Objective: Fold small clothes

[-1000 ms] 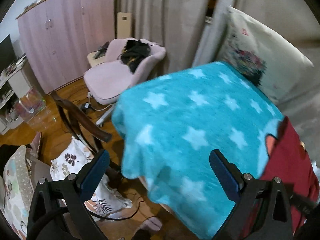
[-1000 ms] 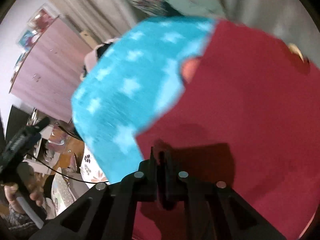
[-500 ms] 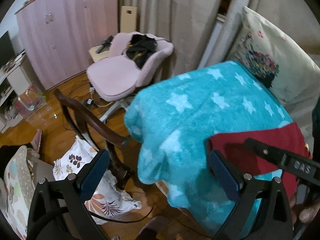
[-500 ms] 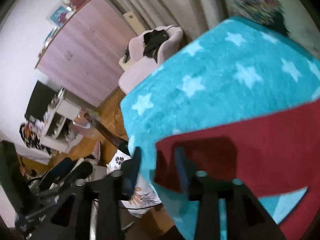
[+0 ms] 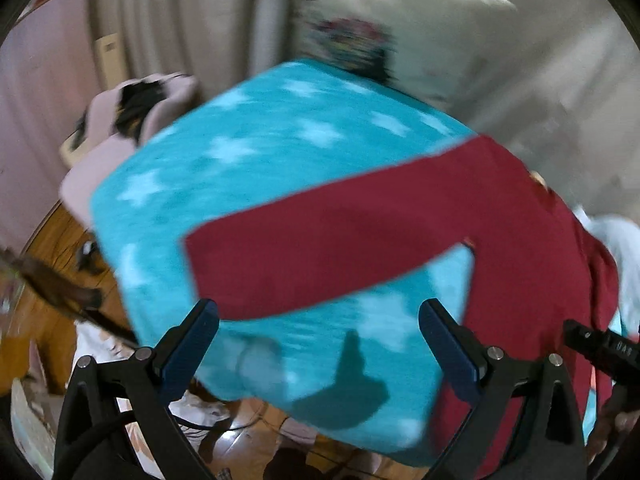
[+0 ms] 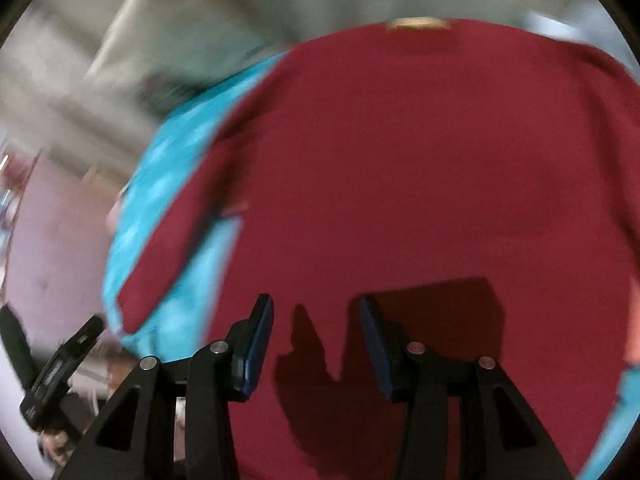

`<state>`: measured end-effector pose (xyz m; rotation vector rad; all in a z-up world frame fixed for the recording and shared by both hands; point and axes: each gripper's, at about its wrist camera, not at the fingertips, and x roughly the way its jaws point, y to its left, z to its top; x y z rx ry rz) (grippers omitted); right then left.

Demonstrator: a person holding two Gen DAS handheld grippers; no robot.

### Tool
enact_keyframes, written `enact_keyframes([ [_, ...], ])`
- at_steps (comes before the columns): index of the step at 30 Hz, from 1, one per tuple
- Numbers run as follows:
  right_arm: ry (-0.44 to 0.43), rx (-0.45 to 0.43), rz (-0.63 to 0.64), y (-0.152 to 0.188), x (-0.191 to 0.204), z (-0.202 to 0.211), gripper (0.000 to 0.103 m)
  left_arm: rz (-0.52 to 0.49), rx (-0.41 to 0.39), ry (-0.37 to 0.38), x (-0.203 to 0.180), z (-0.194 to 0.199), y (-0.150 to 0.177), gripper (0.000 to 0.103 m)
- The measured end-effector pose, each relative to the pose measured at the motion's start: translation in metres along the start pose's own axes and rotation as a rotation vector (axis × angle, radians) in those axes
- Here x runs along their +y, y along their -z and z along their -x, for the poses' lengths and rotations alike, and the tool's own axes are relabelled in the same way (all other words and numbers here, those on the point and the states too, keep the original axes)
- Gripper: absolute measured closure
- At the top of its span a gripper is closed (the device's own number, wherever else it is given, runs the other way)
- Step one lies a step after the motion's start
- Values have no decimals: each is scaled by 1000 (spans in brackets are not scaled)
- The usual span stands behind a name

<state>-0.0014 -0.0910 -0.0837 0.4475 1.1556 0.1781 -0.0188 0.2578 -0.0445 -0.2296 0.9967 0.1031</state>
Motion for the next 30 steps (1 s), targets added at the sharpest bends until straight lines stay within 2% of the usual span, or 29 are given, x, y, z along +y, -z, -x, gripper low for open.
enact_keyframes([
  [5, 121, -140, -230, 17, -120, 73, 54, -85, 23, -1, -52, -2, 18, 3],
  [10, 253, -267, -375, 45, -215, 154, 46, -56, 33, -17, -81, 3, 28, 3],
  [12, 292, -291, -419, 55, -246, 177, 44, -43, 27, -12, -94, 8, 33, 3],
  [15, 292, -301, -479, 70, -290, 194, 43, -44, 24, -13, -114, 12, 41, 3],
  [20, 245, -265, -484, 82, -324, 180, 43, -79, 4, -18, -146, 21, 53, 3],
  [22, 241, -287, -444, 84, -321, 178, 35, -91, -4, -28, -155, 26, 57, 3],
  [24, 241, -284, -396, 82, -315, 175, 34, -95, -8, -38, -161, 29, 61, 3],
  [26, 215, -270, -345, 83, -308, 168, 42, -95, -12, -52, -166, 32, 64, 3],
  [27, 193, -258, -311, 83, -303, 167, 71, -92, -16, -60, -168, 34, 65, 3],
  [28, 175, -240, -294, 83, -303, 163, 91, -90, -19, -66, -170, 35, 65, 3],
  [30, 136, -212, -274, 81, -302, 161, 91, -89, -29, -78, -173, 38, 66, 3],
])
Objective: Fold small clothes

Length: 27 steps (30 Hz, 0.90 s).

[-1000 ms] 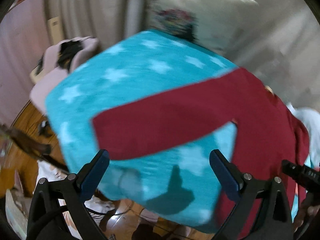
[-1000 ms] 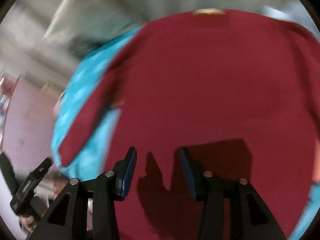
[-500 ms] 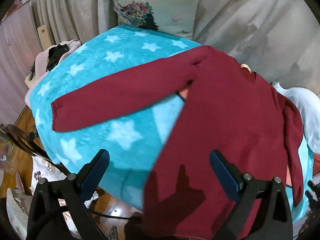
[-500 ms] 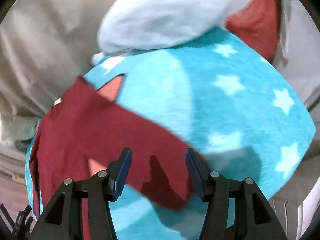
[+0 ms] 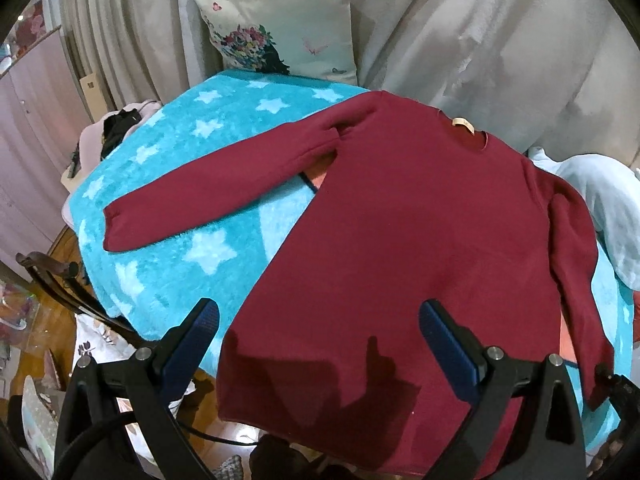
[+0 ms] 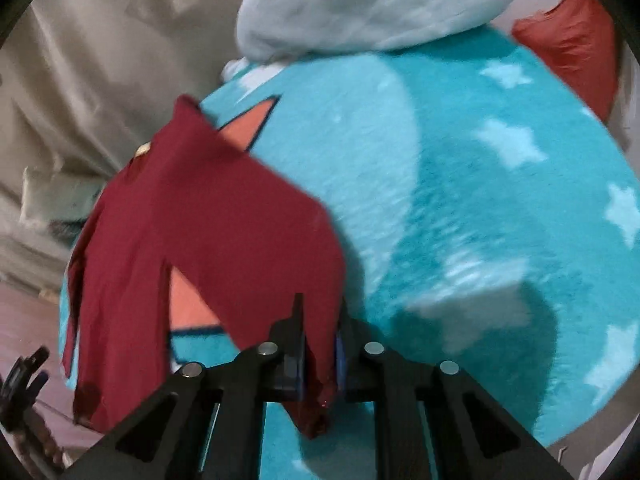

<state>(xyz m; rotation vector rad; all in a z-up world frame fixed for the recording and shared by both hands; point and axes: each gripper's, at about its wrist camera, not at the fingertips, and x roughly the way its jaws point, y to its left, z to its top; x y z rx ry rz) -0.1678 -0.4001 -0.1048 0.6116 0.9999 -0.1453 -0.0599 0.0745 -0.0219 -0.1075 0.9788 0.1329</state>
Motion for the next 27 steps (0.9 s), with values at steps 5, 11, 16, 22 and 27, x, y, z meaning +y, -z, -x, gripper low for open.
enact_keyframes([
  [5, -24, -85, -3, -21, -12, 32, 92, -1, -22, -9, -8, 7, 2, 3],
  [11, 123, -245, -87, -84, -71, 86, 92, 3, -10, -7, -13, 5, 6, 3],
  [16, 178, -223, -101, -119, -89, 84, 92, -2, 11, -14, -12, 3, 10, 3],
  [22, 59, -168, -79, -143, -37, 71, 92, -36, 1, -62, 6, 6, 9, 3],
  [27, -157, -113, -47, -154, 52, 46, 92, -11, -13, -38, 33, -2, -9, 3],
])
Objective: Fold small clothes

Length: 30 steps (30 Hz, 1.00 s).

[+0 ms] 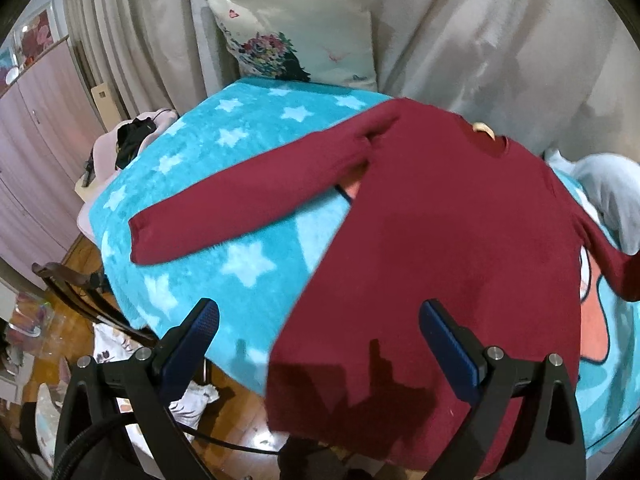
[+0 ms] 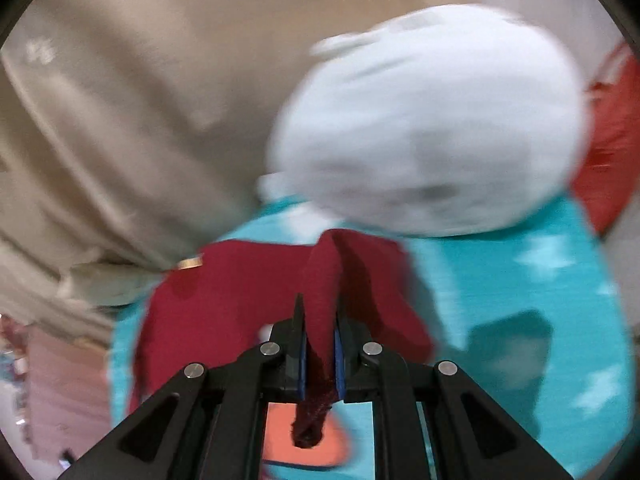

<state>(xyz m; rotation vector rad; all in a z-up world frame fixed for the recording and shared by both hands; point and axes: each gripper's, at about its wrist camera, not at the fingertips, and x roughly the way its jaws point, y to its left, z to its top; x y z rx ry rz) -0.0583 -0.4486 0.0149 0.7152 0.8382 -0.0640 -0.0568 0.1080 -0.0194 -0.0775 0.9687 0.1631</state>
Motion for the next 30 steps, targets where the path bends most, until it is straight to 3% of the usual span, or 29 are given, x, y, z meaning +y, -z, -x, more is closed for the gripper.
enact_keyframes([
  [7, -151, 130, 149, 19, 162, -104, 92, 50, 10, 48, 48, -26, -35, 3],
  [13, -174, 251, 280, 61, 275, -215, 92, 63, 6, 49, 92, -41, -53, 3],
  [18, -151, 332, 319, 91, 311, -288, 92, 87, 42, 34, 124, -57, -57, 3],
  [23, -94, 384, 367, 105, 324, -331, 87, 147, 67, 33, 150, -66, -59, 3],
  [27, -101, 410, 376, 108, 329, -346, 53, 185, 51, 21, 167, -65, -62, 3],
  [30, -116, 388, 420, 112, 346, -337, 52, 241, 25, -16, 191, -61, -66, 3],
])
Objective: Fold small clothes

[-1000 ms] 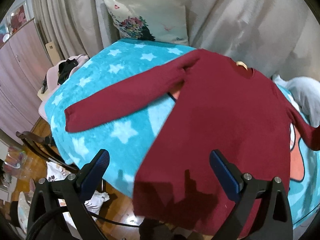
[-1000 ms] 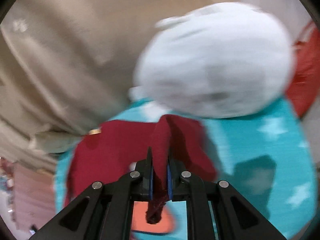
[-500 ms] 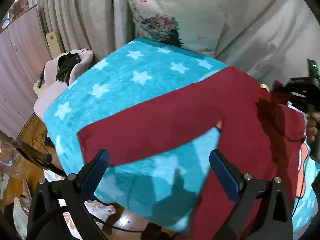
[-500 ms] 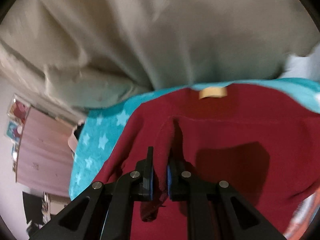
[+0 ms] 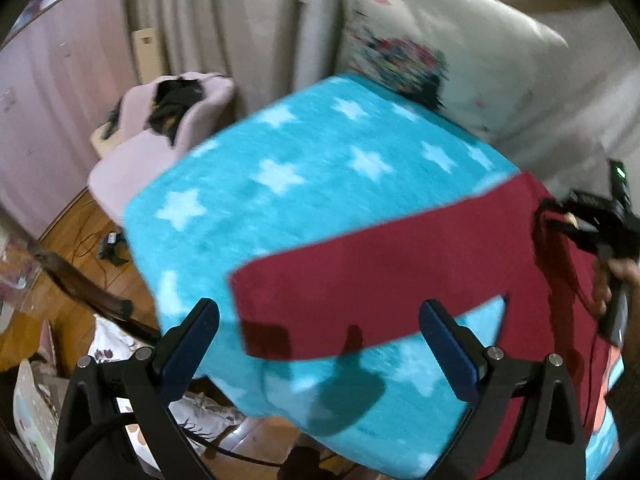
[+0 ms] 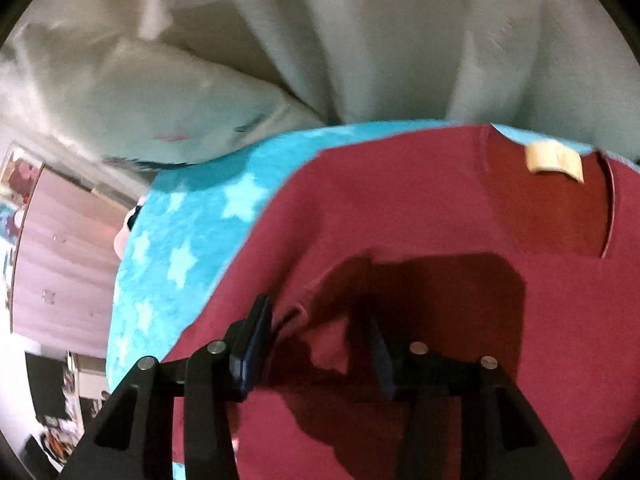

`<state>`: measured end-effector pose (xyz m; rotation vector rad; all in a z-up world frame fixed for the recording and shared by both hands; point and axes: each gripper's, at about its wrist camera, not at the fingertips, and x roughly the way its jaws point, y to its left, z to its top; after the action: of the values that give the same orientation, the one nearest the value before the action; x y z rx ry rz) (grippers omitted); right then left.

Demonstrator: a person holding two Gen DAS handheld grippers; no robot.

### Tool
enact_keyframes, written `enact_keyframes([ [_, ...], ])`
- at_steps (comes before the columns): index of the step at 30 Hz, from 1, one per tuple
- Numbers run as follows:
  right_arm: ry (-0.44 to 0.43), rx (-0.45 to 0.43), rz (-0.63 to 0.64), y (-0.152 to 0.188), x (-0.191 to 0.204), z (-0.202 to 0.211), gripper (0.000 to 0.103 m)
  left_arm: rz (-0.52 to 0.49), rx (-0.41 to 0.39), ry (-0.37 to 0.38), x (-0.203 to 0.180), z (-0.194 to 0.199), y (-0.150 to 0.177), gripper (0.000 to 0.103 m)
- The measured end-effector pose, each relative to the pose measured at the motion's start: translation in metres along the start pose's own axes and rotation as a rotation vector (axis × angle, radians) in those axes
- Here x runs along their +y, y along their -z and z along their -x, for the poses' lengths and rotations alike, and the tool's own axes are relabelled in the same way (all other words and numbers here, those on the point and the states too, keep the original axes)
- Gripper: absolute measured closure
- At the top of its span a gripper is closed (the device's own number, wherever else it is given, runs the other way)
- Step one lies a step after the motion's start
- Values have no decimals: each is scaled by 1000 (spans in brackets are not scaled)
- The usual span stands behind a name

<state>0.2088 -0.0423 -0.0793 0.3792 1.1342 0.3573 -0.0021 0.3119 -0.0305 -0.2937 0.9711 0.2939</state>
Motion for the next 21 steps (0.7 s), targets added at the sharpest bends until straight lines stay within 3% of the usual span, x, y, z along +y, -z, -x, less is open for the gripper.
enact_keyframes([
  [3, 49, -57, 97, 9, 34, 16, 52, 105, -30, -72, 39, 4, -14, 3],
  [5, 30, -75, 176, 22, 65, 25, 52, 171, -52, -138, 65, 7, -21, 3],
  [8, -97, 0, 323, 58, 123, 19, 49, 276, -76, -230, 107, 13, -30, 3],
  [12, -244, 190, 653, 142, 219, -14, 45, 387, -100, -285, 147, 25, -32, 3],
  [16, -247, 275, 929, 213, 275, -46, 44, 413, -107, -305, 163, 31, -25, 3],
  [19, -251, 302, 1007, 244, 296, -66, 44, 411, -96, -309, 169, 32, -18, 3],
  [21, -216, 271, 1061, 256, 309, -77, 41, 417, -85, -306, 174, 30, -14, 3],
])
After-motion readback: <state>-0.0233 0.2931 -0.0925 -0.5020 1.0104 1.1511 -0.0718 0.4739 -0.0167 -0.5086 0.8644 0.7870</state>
